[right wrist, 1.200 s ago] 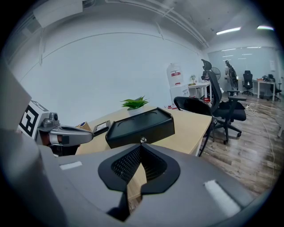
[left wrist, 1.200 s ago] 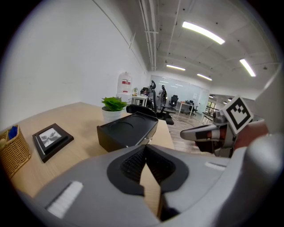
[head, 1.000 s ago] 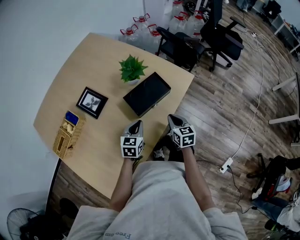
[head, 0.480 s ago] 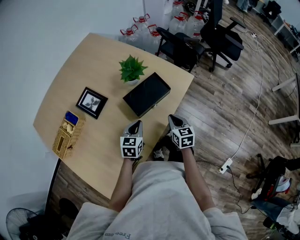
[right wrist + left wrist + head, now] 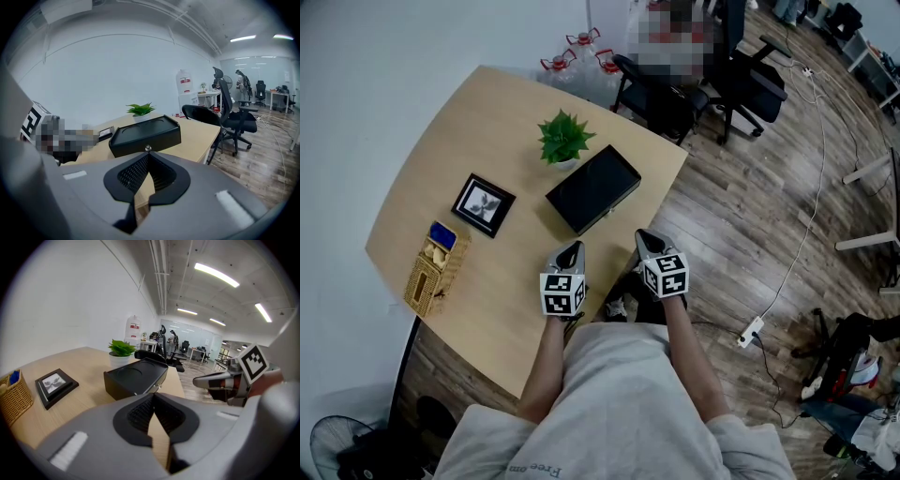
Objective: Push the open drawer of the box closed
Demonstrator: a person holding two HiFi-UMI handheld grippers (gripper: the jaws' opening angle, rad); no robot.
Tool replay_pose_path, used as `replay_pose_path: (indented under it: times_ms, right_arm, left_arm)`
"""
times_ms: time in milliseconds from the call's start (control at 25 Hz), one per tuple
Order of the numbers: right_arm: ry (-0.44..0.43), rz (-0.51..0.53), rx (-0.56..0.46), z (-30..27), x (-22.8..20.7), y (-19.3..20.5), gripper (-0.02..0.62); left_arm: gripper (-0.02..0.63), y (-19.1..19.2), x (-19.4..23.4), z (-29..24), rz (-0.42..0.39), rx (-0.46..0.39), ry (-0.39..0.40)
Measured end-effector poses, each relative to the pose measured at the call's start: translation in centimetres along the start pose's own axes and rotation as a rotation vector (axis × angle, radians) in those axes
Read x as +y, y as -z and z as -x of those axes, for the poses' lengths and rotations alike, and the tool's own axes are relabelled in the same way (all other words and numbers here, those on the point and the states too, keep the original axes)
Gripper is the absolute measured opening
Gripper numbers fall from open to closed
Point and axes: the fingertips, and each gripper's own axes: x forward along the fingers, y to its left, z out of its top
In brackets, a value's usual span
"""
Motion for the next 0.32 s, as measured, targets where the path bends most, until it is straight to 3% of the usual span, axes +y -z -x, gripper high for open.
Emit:
replay_pose_path:
  times_ms: [320]
  right_arm:
    - [0.012, 0.002, -0.017, 0.08, -0.07, -0.23, 0.002]
  left_arm:
    - [0.054, 0.0, -0.06, -0.06, -0.006, -0.004, 0.003]
